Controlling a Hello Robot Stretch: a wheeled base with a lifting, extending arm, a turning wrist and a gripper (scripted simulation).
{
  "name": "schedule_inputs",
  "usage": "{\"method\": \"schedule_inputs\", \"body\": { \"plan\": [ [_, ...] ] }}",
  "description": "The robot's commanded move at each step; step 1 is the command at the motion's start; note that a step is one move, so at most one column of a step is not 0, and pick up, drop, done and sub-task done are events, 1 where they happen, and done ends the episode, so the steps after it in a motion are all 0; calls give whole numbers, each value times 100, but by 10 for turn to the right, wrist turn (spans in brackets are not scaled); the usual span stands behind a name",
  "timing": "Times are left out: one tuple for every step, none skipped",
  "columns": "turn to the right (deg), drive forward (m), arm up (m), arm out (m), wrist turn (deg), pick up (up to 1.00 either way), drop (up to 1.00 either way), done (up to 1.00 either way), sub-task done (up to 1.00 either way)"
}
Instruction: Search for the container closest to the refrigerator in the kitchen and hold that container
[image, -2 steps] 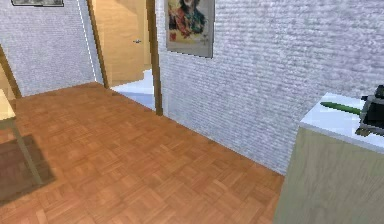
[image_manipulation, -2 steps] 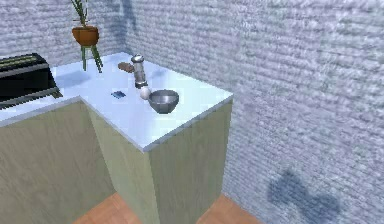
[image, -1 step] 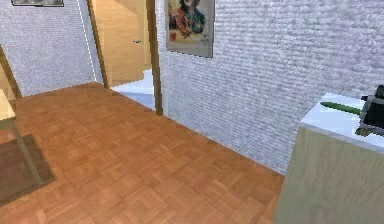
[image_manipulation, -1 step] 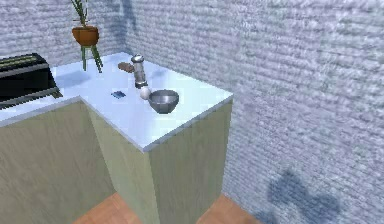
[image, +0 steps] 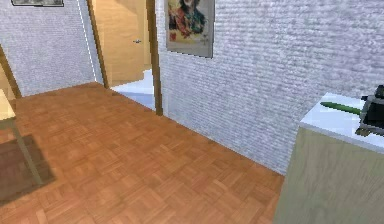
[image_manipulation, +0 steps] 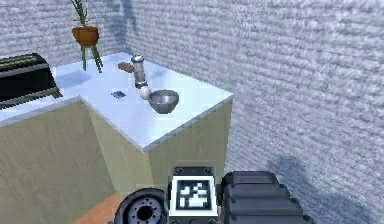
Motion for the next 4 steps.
{"method": "schedule_inputs", "body": {
  "plan": [
    [0,0,0,48,0,0,0,0,0],
    [0,0,0,0,450,0,0,0,0],
    [0,0,0,0,450,0,0,0,0],
    [0,0,0,0,450,0,0,0,0]
  ]
}}
